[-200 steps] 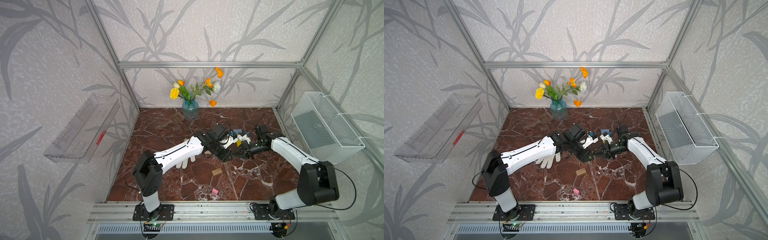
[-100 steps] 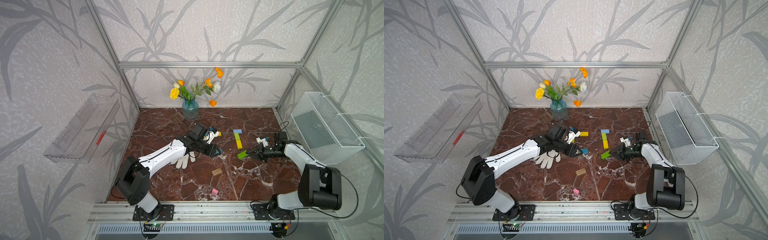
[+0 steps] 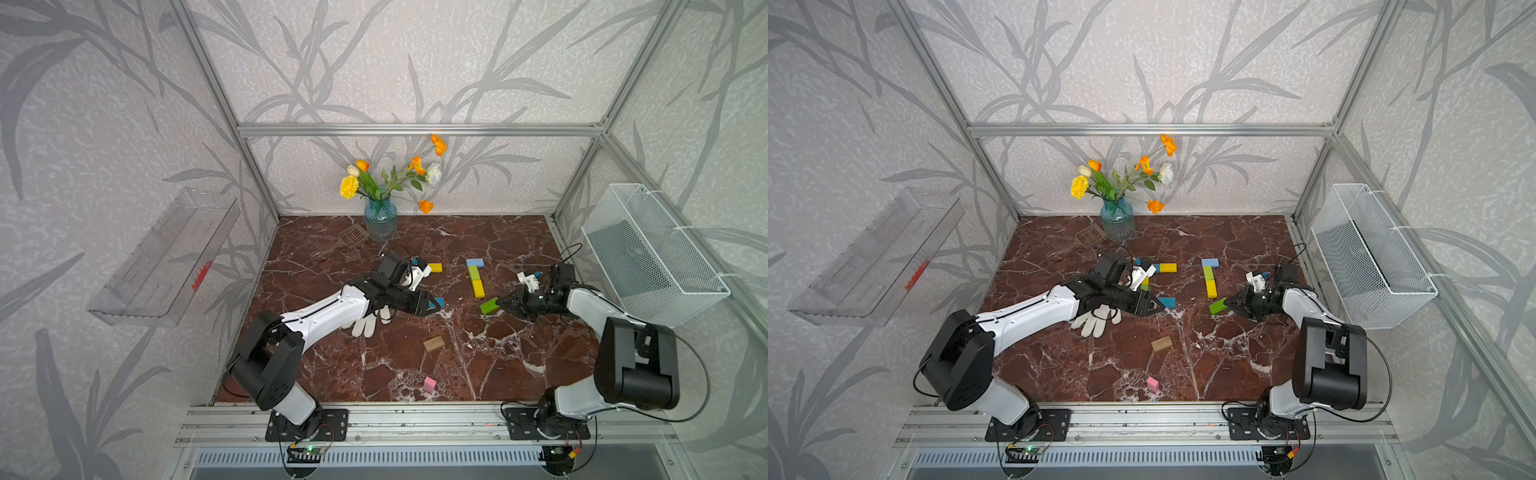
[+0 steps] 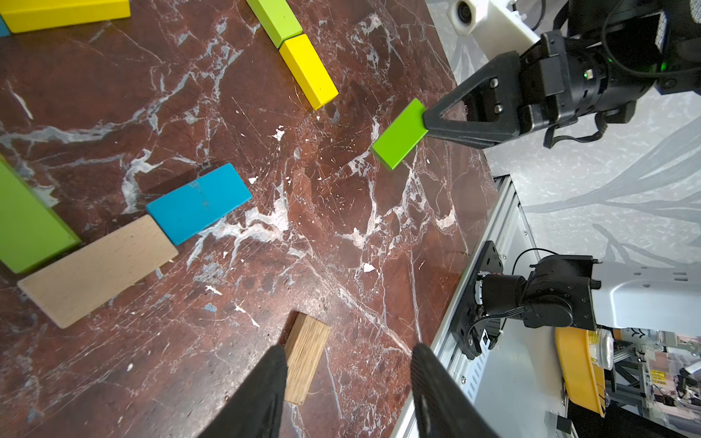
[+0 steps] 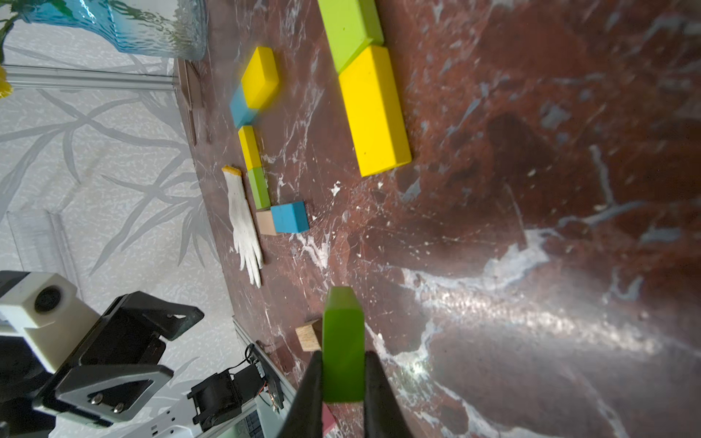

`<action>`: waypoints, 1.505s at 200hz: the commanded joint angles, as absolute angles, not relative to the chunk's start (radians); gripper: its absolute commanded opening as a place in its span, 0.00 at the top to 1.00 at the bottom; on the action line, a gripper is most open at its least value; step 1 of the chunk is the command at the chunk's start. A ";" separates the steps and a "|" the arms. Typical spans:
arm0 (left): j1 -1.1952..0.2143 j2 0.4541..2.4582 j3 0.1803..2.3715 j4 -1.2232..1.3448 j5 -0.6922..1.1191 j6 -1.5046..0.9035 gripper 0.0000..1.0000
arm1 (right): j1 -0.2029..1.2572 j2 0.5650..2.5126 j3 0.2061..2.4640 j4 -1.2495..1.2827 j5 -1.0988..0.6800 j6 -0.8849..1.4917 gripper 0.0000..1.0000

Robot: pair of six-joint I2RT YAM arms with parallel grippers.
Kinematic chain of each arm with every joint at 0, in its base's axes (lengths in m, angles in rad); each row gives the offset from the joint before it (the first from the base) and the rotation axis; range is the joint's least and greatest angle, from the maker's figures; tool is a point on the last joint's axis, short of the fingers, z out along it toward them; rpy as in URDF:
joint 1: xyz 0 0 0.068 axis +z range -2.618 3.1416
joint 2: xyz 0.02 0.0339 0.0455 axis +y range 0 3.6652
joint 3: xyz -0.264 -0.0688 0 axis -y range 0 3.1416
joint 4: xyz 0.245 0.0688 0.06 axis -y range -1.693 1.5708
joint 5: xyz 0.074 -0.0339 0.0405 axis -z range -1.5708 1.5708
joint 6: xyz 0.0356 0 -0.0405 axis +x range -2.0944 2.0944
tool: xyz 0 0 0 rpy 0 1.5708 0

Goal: Assemble the letter c with building blocks
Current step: Assemble the building block at the center of the board.

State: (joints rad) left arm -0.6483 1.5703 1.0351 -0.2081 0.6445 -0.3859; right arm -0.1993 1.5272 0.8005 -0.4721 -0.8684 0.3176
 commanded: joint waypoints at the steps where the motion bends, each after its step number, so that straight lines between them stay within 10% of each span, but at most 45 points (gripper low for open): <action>1: -0.646 1.552 1.015 -0.169 0.635 -0.400 0.46 | -0.207 1.571 0.787 -0.383 -0.856 0.320 0.89; 166: -0.646 1.549 1.000 -0.138 0.632 -0.412 0.47 | -0.222 1.777 0.779 -0.179 -0.876 0.434 0.84; 301: -0.644 1.549 1.003 -0.140 0.629 -0.424 0.47 | -0.222 1.737 0.763 -0.210 -0.816 0.448 0.60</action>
